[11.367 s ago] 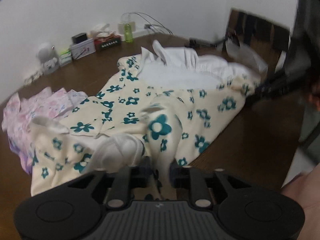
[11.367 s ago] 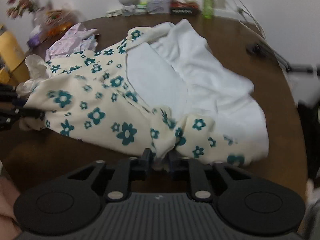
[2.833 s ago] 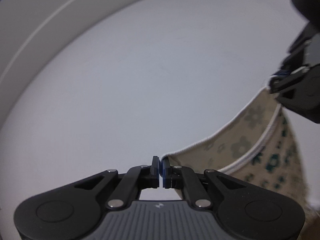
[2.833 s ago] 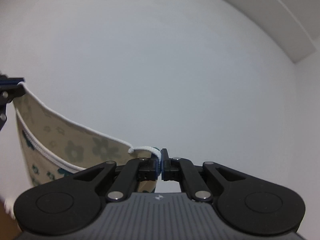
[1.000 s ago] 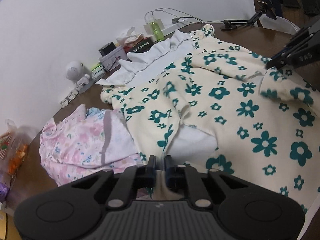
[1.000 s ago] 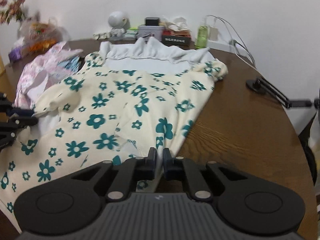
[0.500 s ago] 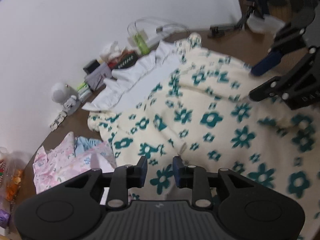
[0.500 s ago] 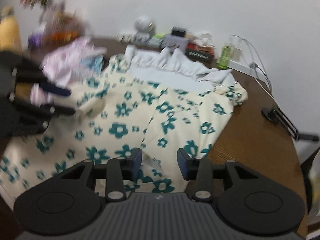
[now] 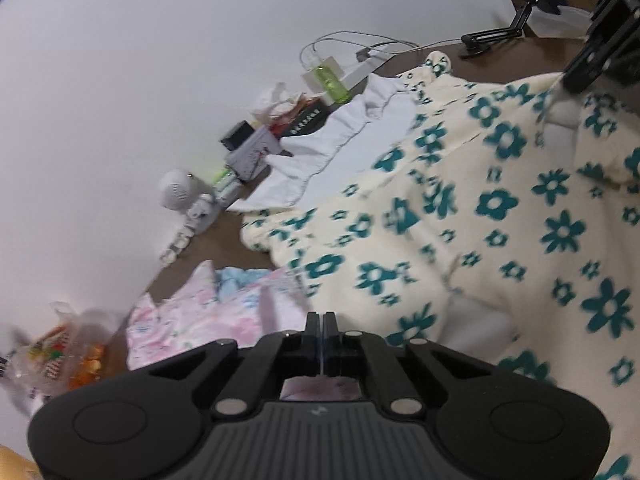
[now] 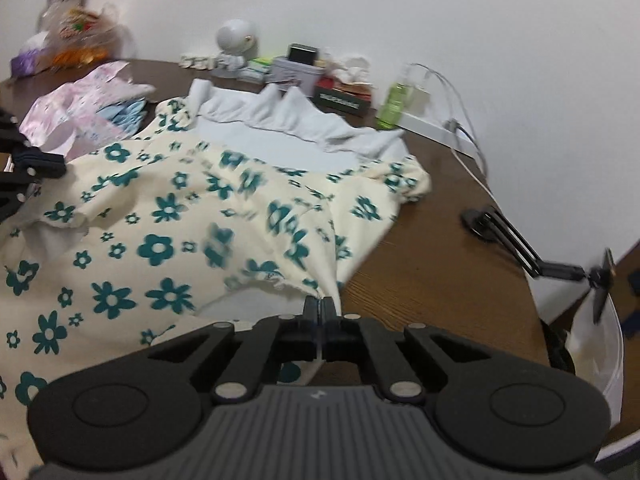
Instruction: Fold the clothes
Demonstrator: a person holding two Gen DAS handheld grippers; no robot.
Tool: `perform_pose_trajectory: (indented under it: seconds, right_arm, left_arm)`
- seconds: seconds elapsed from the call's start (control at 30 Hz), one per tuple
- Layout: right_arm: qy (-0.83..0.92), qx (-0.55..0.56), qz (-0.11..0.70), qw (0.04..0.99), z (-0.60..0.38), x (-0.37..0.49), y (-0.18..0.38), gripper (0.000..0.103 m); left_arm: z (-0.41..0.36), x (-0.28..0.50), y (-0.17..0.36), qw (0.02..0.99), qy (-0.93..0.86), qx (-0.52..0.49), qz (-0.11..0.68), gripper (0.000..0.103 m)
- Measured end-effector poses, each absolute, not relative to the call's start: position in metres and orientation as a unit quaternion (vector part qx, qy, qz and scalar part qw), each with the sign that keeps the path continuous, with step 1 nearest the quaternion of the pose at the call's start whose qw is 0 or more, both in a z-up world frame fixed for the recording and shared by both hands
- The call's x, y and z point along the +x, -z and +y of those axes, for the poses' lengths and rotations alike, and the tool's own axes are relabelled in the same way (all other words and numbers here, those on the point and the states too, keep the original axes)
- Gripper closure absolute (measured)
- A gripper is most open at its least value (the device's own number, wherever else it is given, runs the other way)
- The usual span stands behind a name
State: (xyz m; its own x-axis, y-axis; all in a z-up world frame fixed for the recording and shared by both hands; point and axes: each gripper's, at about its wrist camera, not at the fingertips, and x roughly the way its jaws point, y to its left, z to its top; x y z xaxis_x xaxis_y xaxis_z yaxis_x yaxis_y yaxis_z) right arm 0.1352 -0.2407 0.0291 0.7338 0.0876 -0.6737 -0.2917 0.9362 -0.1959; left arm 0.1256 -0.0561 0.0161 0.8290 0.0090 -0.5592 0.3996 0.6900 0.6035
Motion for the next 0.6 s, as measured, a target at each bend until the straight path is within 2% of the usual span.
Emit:
perform_pose_trajectory:
  seconds: [0.1, 0.2, 0.23, 0.27, 0.3, 0.33, 0.53, 0.57, 0.6]
  right_arm:
    - [-0.127, -0.110, 0.364, 0.916, -0.247, 0.132, -0.026, 0.101]
    - [-0.138, -0.071, 0.367, 0.917, -0.250, 0.130, -0.026, 0.088]
    - [-0.136, -0.067, 0.364, 0.919, -0.251, 0.129, -0.027, 0.077]
    - [-0.133, -0.068, 0.360, 0.921, -0.251, 0.127, -0.028, 0.071]
    - [-0.127, -0.074, 0.357, 0.923, -0.250, 0.125, -0.029, 0.069]
    - [-0.121, -0.082, 0.353, 0.924, -0.249, 0.123, -0.029, 0.067]
    - [-0.109, -0.070, 0.371, 0.920, -0.250, 0.128, -0.018, 0.066]
    - [-0.109, -0.067, 0.371, 0.920, -0.249, 0.128, -0.017, 0.066]
    - [-0.109, -0.064, 0.371, 0.920, -0.248, 0.127, -0.016, 0.066]
  left_arm:
    - [-0.052, 0.124, -0.018, 0.879, 0.132, 0.358, 0.285, 0.096]
    - [-0.053, 0.116, -0.024, 0.877, 0.164, 0.346, 0.291, 0.093]
    - [-0.054, 0.113, -0.025, 0.875, 0.174, 0.346, 0.291, 0.087]
    - [-0.056, 0.111, -0.025, 0.872, 0.183, 0.349, 0.290, 0.075]
    - [-0.059, 0.109, -0.025, 0.870, 0.191, 0.353, 0.287, 0.065]
    - [-0.062, 0.107, -0.025, 0.867, 0.198, 0.358, 0.285, 0.063]
    - [-0.075, 0.114, -0.014, 0.858, 0.190, 0.384, 0.282, 0.066]
    - [-0.077, 0.116, -0.011, 0.857, 0.185, 0.389, 0.283, 0.068]
    - [-0.079, 0.118, -0.009, 0.856, 0.181, 0.393, 0.283, 0.081]
